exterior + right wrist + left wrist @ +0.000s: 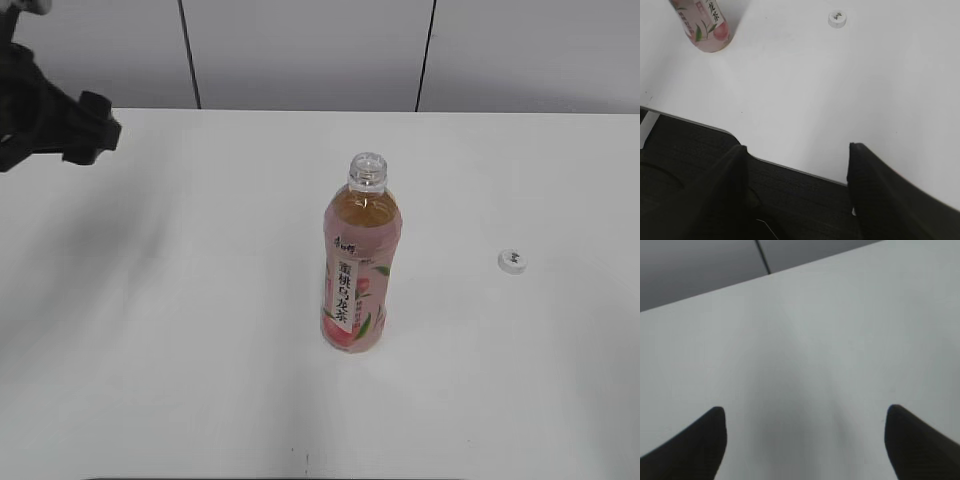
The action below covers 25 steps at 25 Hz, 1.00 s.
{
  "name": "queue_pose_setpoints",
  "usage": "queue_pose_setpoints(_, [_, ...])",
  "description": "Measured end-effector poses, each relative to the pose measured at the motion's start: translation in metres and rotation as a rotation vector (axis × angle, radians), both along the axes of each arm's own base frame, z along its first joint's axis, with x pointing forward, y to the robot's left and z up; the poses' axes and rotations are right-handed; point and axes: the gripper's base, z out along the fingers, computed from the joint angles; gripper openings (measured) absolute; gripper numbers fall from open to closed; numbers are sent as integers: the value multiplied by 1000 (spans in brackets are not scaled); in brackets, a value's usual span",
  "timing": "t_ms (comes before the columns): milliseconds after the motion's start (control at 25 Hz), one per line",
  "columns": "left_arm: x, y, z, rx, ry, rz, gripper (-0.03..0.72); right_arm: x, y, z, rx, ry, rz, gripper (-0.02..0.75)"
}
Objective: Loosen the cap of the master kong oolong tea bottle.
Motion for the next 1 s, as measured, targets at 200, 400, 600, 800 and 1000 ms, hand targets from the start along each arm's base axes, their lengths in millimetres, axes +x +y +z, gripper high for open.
queue_pose_setpoints(200, [-14,11,10,53,56,63,583,0,0,0,0,0,0,472])
queue_pose_setpoints(400, [-30,11,21,22,98,24,573,0,0,0,0,0,0,472])
queue_pose_setpoints(600, [-53,12,34,7,164,-32,568,0,0,0,0,0,0,472])
queue_pose_setpoints(800, [-81,19,47,-14,246,-27,562,0,0,0,0,0,0,472])
queue_pose_setpoints(1000, [-119,31,67,-39,269,-7,547,0,0,0,0,0,0,472])
